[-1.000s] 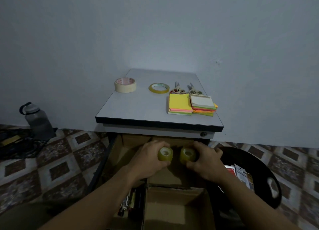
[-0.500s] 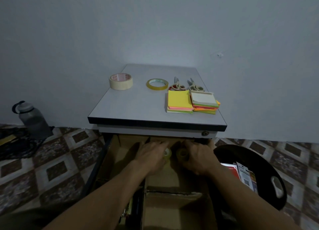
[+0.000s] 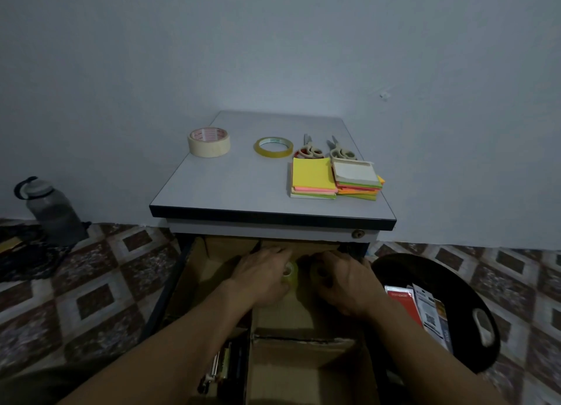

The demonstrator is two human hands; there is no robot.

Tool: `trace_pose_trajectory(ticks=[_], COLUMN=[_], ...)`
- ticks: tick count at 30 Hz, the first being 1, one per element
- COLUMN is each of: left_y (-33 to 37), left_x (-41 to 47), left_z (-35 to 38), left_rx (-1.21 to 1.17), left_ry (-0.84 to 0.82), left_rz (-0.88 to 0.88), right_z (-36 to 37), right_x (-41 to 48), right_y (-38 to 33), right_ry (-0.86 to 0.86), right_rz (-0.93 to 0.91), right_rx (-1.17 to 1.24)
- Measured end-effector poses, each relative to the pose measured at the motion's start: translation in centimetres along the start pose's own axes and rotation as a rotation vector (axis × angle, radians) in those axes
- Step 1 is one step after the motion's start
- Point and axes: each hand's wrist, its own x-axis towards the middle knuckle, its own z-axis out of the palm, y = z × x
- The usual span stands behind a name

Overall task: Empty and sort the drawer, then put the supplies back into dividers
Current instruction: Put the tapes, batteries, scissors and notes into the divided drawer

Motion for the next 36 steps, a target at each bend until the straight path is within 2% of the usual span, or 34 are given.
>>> trace_pose_trajectory(ticks=[4,9,15,19,23,30,36], left_y=[-0.4,-1.4,-2.8,-3.2,-3.5,-7.1,-11.6], left_x=[-0.9,-2.9,-5.6,-7.1,-7.7,-4.6,1.4], left_z=[-0.3,-1.0,-3.9,-6.7,-10.1,-15.8,-19.0], left_rx=[-0.082,-0.172,-0.218,-0.265,-0.338,-0.350,-0.261], left_ry=[0.009,0.103,0.158,0.218,0.320,0.504,0.527], left_rz=[0.033,0.082,0.059,0.048,0.064,0.000,-0.154], right_z=[-0.5,-1.6,-3.8,-6.2,-9.0,-14.1,-16.1], right_x=[-0.7,-1.8,-2.6,-2.9,-2.2,3.3,12.5], right_y=[-0.3,-0.7,-1.5,-3.5,-6.2,-9.0,-7.9], right_ry=[0.036,0.065,0.092,0.025,0.086,0.256,0.270], right_rz=[-0.017,-0.001,0.045,-0.011,-0.105,-0.213,-0.180], right_rx=[0.075,0.122,0.229,0.286,0.325,0.294,0.159])
